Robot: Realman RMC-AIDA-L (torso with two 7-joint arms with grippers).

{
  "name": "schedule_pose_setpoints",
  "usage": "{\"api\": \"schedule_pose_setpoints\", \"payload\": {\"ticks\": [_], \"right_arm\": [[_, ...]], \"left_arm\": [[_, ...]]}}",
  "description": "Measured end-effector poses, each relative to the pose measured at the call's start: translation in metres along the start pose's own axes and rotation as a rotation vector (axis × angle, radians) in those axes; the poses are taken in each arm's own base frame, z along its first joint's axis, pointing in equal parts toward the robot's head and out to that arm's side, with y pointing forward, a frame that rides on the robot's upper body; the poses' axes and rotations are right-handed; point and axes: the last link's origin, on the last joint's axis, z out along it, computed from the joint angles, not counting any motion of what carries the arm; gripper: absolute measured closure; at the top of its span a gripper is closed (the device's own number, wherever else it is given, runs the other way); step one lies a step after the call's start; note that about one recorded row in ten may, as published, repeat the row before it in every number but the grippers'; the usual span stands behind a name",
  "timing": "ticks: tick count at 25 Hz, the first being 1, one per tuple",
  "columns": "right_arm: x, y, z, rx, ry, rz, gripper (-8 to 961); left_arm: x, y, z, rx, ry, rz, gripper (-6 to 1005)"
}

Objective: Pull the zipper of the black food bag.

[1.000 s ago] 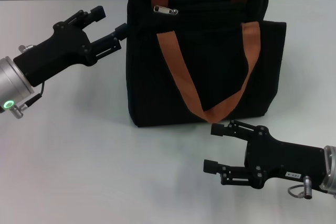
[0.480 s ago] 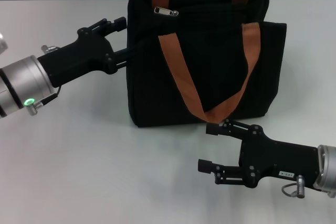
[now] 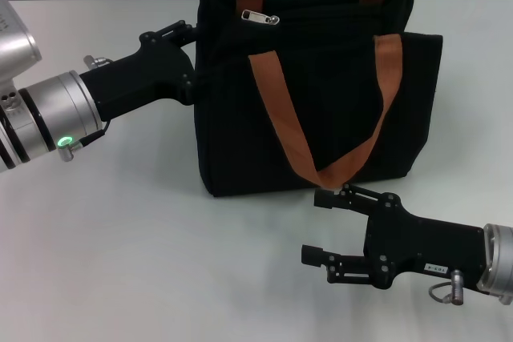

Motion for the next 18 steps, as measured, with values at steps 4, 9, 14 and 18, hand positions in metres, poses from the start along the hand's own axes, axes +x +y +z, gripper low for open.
{"api": "schedule_pose_setpoints", "payload": {"ticks": [4,9,14,18], "right_arm": [[0.0010,0.0007,-0.0010,0.004,-0.001,0.003,113],[0.0010,0.0004,-0.0011,0.007,-0.001,0.003,113],[0.0007,0.0001,-0.0012,0.010,-0.003,0.003,113],[0.0007,-0.0001,-0.0015,0.013,-0.005,0.004,113]], "left_arm": [[0.0020,-0.0015,0.0002,0.008,0.010,-0.001,280],[0.0031,-0.0015,-0.0010,0.014,0.025,0.016,449],[0.0029,0.0000,-0.0010,0.005,0.025,0.019,660],[0.0038,-0.0005,-0.0013,0.010,0.034,0.015,814]]}}
